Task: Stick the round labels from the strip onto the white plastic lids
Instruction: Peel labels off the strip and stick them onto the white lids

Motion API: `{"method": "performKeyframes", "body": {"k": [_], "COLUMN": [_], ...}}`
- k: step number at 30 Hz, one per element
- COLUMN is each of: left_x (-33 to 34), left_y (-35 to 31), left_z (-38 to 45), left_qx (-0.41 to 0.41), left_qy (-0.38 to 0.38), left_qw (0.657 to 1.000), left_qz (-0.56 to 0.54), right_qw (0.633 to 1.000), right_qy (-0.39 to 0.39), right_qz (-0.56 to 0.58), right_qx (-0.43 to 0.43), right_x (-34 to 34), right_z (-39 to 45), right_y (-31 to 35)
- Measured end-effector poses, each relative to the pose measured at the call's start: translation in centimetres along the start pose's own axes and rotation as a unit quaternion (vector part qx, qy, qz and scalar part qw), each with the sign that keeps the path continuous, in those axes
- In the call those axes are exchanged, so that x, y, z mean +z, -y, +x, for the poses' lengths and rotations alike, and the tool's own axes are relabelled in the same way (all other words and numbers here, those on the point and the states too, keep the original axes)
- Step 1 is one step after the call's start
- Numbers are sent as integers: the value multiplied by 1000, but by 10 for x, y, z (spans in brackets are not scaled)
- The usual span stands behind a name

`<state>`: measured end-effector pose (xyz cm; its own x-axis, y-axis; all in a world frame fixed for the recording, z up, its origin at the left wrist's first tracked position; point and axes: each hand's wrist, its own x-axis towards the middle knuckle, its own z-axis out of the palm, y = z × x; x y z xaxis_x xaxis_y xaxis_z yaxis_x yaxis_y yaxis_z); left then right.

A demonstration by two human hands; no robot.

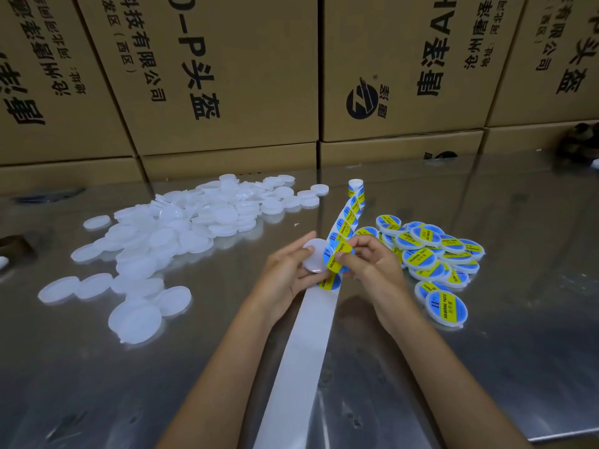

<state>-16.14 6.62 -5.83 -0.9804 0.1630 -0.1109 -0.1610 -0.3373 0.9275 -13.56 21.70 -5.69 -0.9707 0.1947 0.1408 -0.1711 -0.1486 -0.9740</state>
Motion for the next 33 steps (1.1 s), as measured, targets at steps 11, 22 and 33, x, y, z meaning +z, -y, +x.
{"method": "performKeyframes", "body": {"k": [11, 22, 33], "left_x": [7, 12, 9], "left_y": [3, 2, 0], "left_z": [-3, -6, -9], "left_qx": [-63, -66, -59], "left_qy": [81, 91, 77], "left_qw": [991, 991, 983], "left_qz": [-84, -71, -153], "right_qw": [991, 986, 953], "right_qy": [0, -13, -73], "right_qz": [-89, -115, -247], "right_qx": [-97, -122, -161], "right_x": [4, 3, -2], "right_z": [1, 4, 5], "right_y": [-8, -17, -21]}}
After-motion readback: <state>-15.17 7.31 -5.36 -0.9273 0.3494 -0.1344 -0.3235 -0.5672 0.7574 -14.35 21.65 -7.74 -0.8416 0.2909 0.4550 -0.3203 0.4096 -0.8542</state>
